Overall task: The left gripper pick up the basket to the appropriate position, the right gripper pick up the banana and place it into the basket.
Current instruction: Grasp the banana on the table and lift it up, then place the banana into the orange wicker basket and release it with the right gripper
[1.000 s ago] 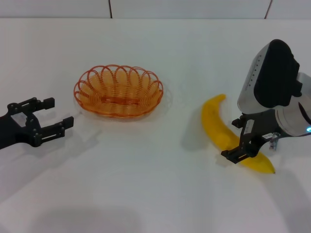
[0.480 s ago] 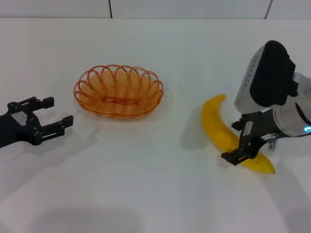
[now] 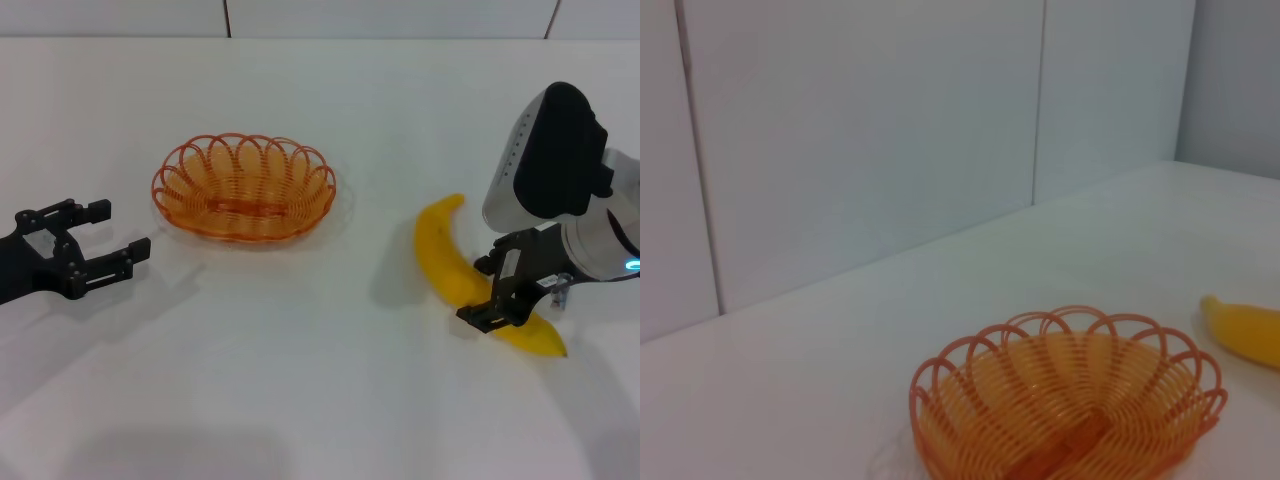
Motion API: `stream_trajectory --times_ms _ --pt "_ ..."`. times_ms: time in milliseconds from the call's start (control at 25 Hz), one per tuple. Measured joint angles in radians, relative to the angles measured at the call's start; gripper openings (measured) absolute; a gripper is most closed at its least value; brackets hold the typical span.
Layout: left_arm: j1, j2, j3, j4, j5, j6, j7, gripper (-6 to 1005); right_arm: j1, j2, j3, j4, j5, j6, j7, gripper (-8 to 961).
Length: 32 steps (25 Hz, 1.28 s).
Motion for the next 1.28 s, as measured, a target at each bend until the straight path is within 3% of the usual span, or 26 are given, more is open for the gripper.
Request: stream_trajectory --times_ms 240,440,920,1280 --pt "0.000 0.000 0.000 0.000 0.000 0.000 0.000 771 0.001 -0.001 0.000 0.000 0.000 -0.001 0.001 721" --pt "0.000 0.000 -0.002 0.000 0.000 0.000 0.000 770 0.004 -0.002 0.002 -0.005 0.007 -0.001 0.000 493" --pt "0.002 -0.002 -0.006 0.000 0.000 0.000 0.000 770 0.004 -0.003 0.054 -0.089 0.065 0.037 -0.028 491" --pt "0.000 -0.002 -0.006 0.000 0.000 0.000 0.000 771 0.001 0.000 -0.011 -0.087 0.223 0.193 -0.166 492"
